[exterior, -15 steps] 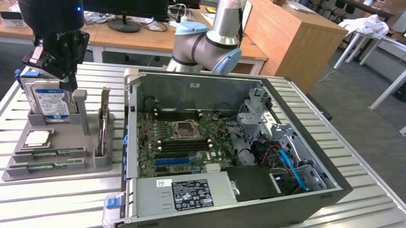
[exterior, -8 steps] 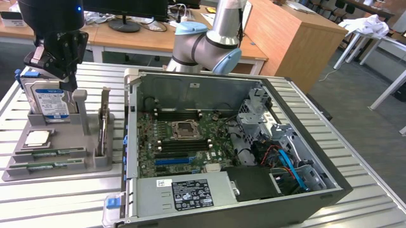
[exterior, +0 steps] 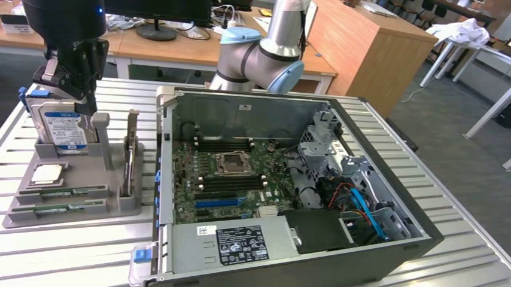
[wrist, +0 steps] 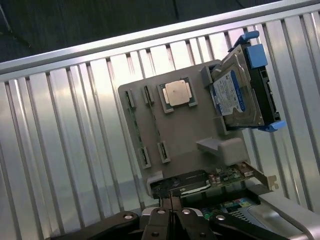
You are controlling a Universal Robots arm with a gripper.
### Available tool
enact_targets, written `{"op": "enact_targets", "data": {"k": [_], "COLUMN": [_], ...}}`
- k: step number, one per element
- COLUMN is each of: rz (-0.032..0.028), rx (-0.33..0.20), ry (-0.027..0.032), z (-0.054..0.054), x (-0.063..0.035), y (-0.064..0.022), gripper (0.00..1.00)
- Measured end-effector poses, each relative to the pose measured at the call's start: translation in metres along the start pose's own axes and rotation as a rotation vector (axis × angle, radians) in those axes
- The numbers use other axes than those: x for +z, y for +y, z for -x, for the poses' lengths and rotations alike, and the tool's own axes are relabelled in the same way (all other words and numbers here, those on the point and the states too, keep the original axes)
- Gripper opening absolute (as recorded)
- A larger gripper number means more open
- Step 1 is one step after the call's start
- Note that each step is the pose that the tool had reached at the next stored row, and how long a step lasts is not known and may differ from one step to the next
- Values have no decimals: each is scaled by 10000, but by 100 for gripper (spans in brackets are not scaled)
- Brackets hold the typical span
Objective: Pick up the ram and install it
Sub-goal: 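Pick up the ram and move it above insertion slot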
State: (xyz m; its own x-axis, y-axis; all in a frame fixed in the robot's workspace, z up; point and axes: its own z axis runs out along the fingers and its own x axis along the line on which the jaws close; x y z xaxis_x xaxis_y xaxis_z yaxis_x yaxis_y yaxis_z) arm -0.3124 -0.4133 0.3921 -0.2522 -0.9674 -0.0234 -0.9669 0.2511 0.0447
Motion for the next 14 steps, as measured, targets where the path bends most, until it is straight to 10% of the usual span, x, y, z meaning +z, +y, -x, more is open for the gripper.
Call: {"op": "enact_targets", "data": {"k": [14], "rz": [16], "rx": [-651], "ry": [30], "z": [0], "x": [0], "y": [0], "gripper": [10]}}
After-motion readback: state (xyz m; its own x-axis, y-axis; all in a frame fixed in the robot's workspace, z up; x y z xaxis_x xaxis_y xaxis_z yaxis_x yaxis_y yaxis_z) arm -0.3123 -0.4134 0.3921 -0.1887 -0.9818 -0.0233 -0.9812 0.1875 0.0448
